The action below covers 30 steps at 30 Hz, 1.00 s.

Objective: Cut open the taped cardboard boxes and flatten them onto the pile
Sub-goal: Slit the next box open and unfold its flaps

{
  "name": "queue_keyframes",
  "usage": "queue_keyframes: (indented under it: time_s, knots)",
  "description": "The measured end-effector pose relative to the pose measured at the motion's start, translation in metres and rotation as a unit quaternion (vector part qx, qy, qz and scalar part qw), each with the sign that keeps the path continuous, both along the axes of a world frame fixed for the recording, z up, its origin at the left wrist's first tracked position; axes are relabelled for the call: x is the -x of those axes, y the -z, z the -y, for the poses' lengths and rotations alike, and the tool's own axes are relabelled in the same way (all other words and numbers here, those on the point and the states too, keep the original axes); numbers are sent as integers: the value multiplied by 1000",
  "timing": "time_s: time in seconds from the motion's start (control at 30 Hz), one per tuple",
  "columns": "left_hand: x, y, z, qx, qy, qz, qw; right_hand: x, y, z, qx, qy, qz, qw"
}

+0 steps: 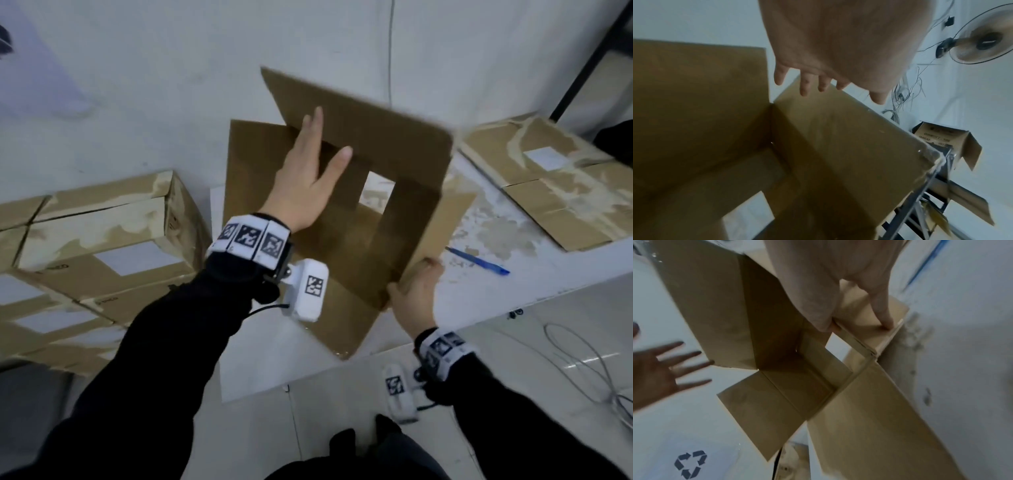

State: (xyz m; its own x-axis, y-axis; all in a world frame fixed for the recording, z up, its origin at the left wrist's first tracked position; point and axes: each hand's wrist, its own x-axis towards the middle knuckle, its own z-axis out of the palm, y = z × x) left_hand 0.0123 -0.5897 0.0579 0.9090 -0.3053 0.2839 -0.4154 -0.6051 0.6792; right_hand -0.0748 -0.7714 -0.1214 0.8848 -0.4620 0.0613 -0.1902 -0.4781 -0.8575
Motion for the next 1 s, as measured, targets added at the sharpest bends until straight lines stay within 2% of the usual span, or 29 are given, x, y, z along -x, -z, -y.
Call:
queue_keyframes:
  time_s: [0.1, 0.17, 0.23, 0.3, 0.37, 0.47, 0.6, 0.7, 0.77, 0.9, 1.0]
  knots:
    - [-9, -4, 21, -64, -12, -33, 997, 21, 28, -26, 9, -15, 7, 1000]
    - [-18, -3, 26, -138, -28, -81, 987, 38, 42, -35, 23, -60, 4, 998]
    - [-29, 4, 24, -250, -16, -122, 960, 55, 45, -35, 10, -98, 10, 995]
    - [-37, 11, 19, -323, 6, -152, 934, 68, 36, -26, -22, -100, 23, 994]
    - [-41, 14, 18, -339, 18, -167, 926, 77, 25, -6, -37, -73, 33, 996]
    - [-45, 13, 20, -359, 32, -166, 918, 81, 11, 34, -85, -59, 2, 995]
    - [-47, 10, 26, -403, 43, -157, 901, 60, -10, 83, -156, -33, -42, 986]
    - [-41, 13, 24, -432, 36, -143, 890, 22, -29, 99, -155, -132, -119, 972]
    - [-35, 15, 20, -442, 21, -144, 885, -7, -44, 94, -170, -209, -137, 953]
    - [-23, 11, 20, -421, -8, -173, 890, -60, -79, 89, -286, -208, -11, 935]
    - [-17, 5, 24, -394, -27, -201, 896, -85, -102, 90, -277, -236, 70, 929]
